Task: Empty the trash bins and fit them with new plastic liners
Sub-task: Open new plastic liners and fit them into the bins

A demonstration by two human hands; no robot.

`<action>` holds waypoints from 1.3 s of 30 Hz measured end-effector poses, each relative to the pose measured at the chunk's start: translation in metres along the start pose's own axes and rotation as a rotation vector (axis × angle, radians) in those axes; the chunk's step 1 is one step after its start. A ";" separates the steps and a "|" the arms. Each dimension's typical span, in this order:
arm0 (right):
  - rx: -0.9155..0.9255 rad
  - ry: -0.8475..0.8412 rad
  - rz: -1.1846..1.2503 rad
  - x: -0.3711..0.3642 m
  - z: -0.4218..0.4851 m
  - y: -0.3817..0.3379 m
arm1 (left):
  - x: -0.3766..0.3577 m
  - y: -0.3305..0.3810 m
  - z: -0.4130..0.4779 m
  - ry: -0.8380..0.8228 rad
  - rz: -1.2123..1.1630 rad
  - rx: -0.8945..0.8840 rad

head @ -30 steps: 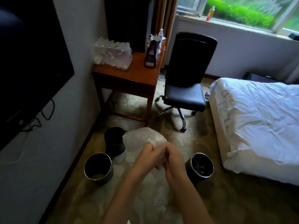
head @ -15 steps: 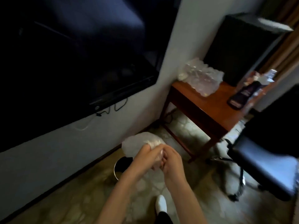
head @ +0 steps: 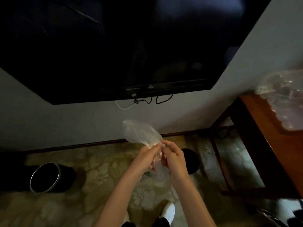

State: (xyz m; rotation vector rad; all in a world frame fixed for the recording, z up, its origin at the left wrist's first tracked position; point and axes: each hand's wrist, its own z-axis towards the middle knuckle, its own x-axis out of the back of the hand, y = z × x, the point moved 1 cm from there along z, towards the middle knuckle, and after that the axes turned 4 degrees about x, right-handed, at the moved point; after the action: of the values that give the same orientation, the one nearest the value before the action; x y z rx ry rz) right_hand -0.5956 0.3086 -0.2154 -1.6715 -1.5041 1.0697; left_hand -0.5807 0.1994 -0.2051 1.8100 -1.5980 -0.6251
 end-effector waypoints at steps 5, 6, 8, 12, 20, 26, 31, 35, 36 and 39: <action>-0.002 -0.086 -0.044 0.004 0.009 0.005 | 0.003 -0.011 0.002 0.063 -0.088 0.010; -0.004 -0.093 -0.058 0.003 0.010 0.007 | 0.004 -0.015 0.002 0.069 -0.108 0.016; -0.028 -0.111 -0.080 0.000 0.010 0.013 | 0.008 -0.026 0.002 0.095 -0.108 0.043; -0.066 -0.128 -0.107 -0.006 0.009 0.023 | 0.021 -0.046 0.003 0.116 -0.158 0.091; -0.104 -0.092 -0.164 -0.019 0.035 0.055 | 0.056 -0.081 0.037 0.077 -0.194 0.135; -0.132 0.000 -0.200 -0.011 0.071 0.088 | 0.073 -0.106 0.084 0.006 -0.232 0.183; -0.117 -0.022 -0.217 0.006 0.097 0.114 | 0.075 -0.131 0.112 -0.027 -0.206 0.215; -0.101 -0.110 -0.247 0.022 0.129 0.156 | 0.059 -0.161 0.155 -0.027 -0.167 0.191; -0.096 -0.143 -0.247 0.026 0.142 0.169 | 0.051 -0.171 0.169 -0.015 -0.155 0.180; -0.057 -0.254 -0.287 0.034 0.190 0.220 | 0.032 -0.205 0.226 0.034 -0.162 0.137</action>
State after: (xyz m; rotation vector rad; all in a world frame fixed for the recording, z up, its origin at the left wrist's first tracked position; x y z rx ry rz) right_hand -0.6608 0.2999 -0.5006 -1.3394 -1.8862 1.1199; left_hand -0.5969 0.1460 -0.5064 2.0550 -1.5143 -0.5651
